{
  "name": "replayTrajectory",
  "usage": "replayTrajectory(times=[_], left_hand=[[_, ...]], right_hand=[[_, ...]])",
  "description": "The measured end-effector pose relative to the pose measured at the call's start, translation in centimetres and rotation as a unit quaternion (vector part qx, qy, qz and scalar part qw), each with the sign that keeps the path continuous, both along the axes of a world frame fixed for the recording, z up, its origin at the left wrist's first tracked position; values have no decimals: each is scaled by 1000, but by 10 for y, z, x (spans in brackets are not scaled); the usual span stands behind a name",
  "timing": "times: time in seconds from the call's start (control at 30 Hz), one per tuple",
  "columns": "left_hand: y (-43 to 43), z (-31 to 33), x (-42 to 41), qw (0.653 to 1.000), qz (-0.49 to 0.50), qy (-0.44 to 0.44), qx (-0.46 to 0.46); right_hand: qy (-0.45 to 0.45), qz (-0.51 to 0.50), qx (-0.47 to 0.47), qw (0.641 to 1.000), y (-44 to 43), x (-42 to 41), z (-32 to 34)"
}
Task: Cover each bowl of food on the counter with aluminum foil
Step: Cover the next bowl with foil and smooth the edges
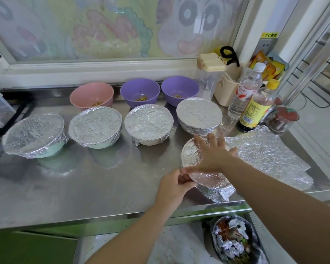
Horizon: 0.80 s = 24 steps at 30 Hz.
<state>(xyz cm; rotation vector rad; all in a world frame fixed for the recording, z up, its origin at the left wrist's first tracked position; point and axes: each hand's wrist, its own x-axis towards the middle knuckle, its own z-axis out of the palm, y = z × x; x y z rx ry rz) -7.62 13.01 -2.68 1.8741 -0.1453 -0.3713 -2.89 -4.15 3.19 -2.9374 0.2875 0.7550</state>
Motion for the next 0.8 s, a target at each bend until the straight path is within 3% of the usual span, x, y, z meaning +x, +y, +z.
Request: replayTrajectory(times=[0.27,0.43,0.6,0.7,0.8], left_hand=[[11,11,44,962,-134,-141,191],[12,11,58,964,-185,-102,161],[16,14,66,948,-251,-47,187],[24,17,64,947,-224,-19,230],[29,19,65,981,-80,-21,175]], right_hand=[[-8,-5,-8,1000,2,0,-1],[-9,-7,-11,1000,3,0,-2],[1,-11,-12,1000,4,0,-1],[-1,-12,-5,1000,3,-2,-1],[-2,-10,-5,1000,3,-3,-2]])
